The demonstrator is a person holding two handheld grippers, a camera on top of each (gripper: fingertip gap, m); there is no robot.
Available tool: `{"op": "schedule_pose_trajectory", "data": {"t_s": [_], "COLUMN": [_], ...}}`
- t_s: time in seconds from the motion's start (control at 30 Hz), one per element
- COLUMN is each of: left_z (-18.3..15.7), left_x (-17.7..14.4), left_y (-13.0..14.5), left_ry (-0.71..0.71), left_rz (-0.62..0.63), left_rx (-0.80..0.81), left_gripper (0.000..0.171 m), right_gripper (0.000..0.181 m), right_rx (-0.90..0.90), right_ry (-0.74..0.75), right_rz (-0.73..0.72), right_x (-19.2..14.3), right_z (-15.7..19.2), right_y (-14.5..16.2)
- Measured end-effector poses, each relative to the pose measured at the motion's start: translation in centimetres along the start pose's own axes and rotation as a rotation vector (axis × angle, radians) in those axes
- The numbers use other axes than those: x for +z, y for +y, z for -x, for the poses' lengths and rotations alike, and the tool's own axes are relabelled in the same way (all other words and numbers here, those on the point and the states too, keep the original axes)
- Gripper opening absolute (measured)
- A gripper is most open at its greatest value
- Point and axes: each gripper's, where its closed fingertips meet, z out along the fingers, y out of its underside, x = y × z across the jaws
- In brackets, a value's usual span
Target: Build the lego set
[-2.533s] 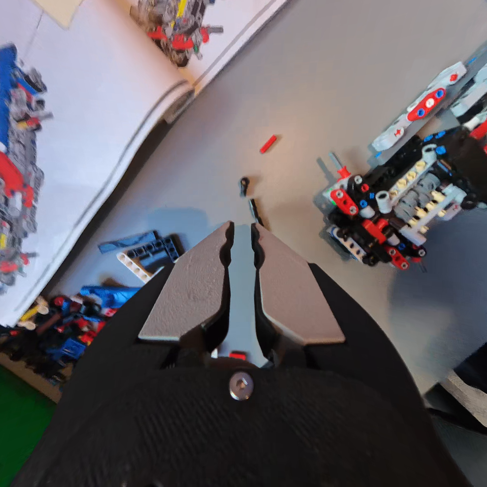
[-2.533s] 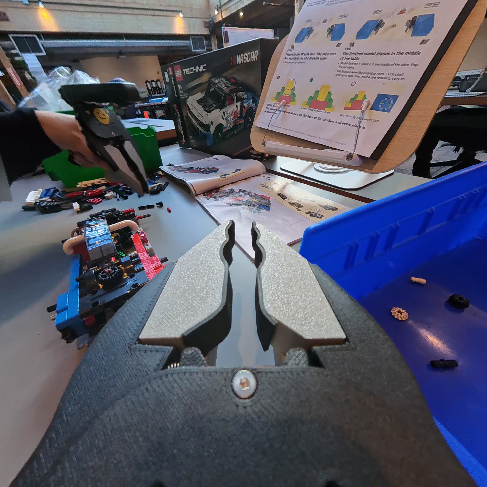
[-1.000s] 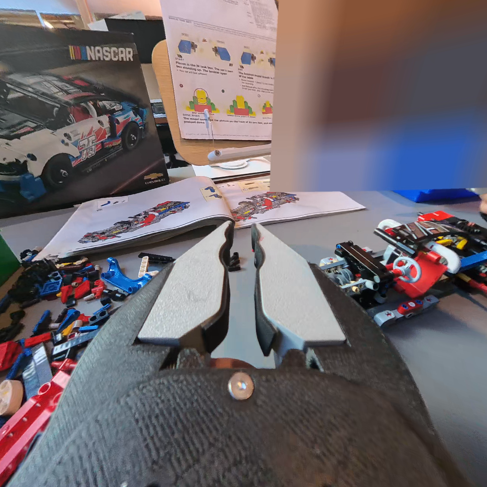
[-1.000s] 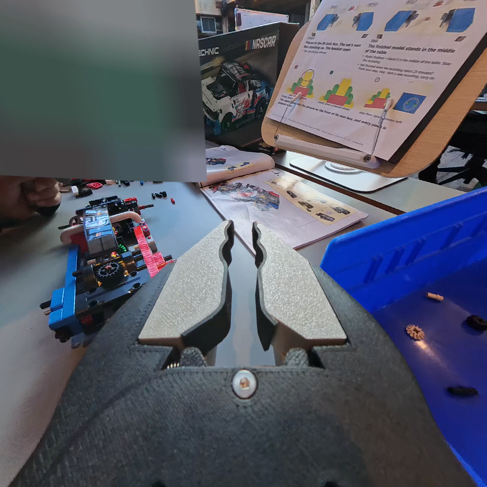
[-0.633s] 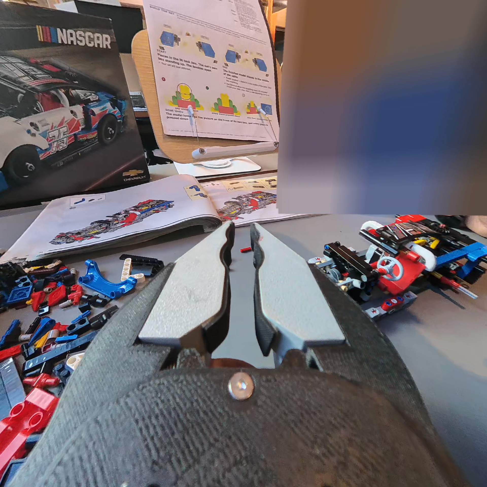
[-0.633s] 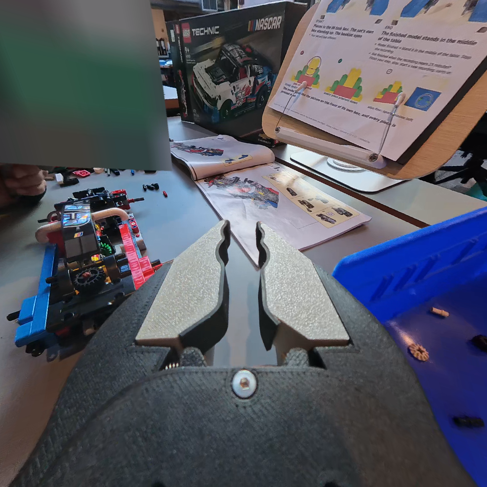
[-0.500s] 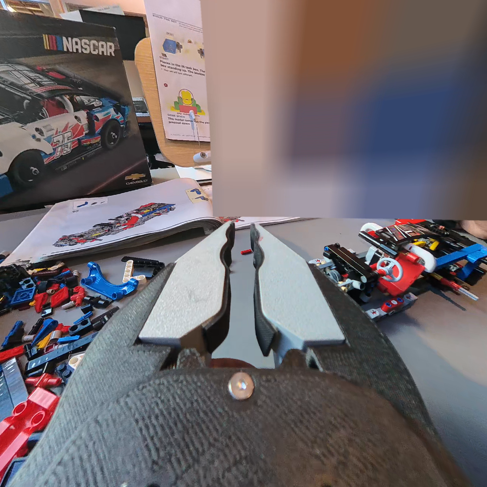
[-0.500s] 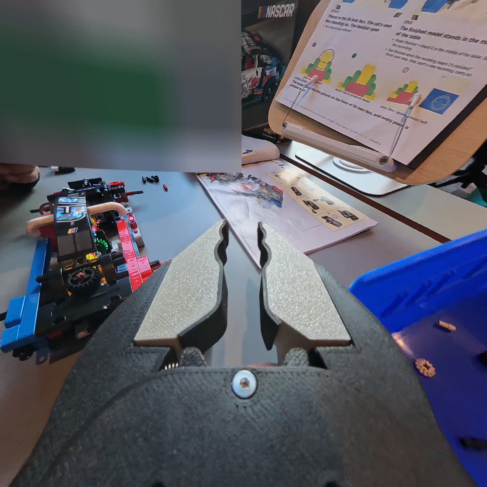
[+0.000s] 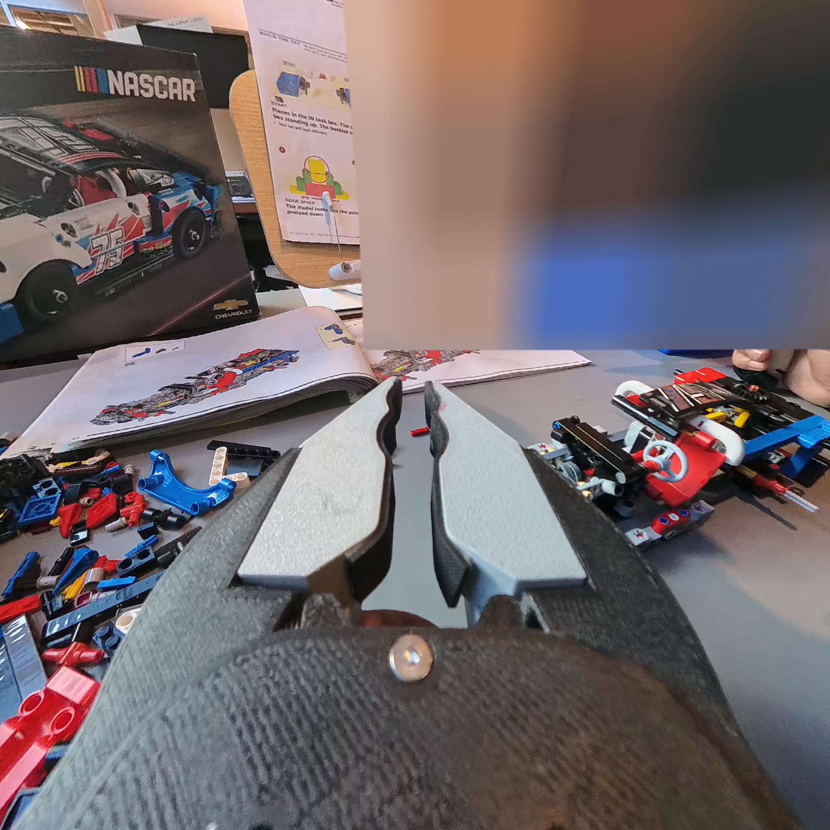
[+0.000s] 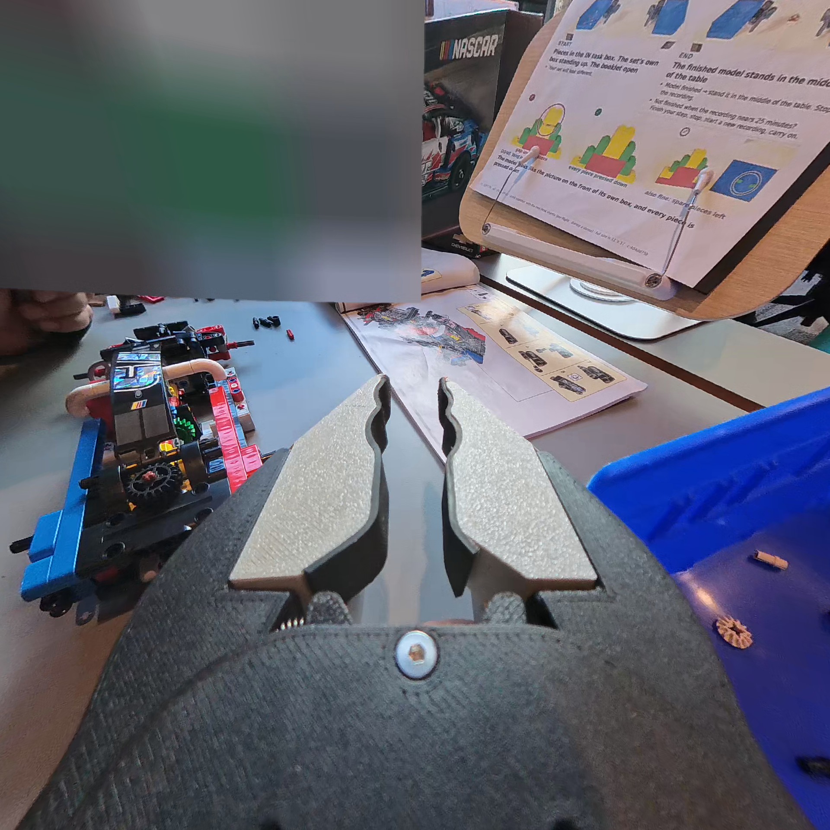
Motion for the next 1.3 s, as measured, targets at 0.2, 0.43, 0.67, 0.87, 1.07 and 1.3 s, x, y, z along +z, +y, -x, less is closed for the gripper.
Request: {"op": "schedule_pose_trajectory", "data": {"t_s": [0.2,0.43,0.67,0.87,1.07,1.3], "left_z": [-0.1,-0.2,-1.2,-2.9,-5.5,-7.2], "left_x": [0.3,0.1,-0.1,-0.3,-0.9,-1.2], "left_y": [-0.1,-0.3,-0.4,-0.2,0.0,-0.4], "left_ry": [0.008,-0.025,-0.022,-0.023,0.032,0.131], "left_rz": [-0.005,-0.022,-0.032,-0.027,-0.044,-0.061], "left_rx": [0.022,0.073,0.139,0.286,0.382,0.21], "left_gripper": [0.005,0.003,0.001,0.0,0.0,0.0], "right_gripper": [0.017,0.017,0.016,0.016,0.016,0.019], "right_rx": [0.015,-0.009,-0.027,-0.031,-0.05,-0.062], "right_ry": [-0.034,-0.064,-0.055,-0.01,0.014,0.033], "right_rz": [-0.001,0.007,-0.011,-0.009,0.007,0.056], "right_x": [0.2,1.0,1.0,0.6,0.4,0.8], "right_z": [0.2,0.8,1.5,1.0,0.9,0.8], "right_y": [0.0,0.0,-0.3,-0.2,0.0,0.6]}}
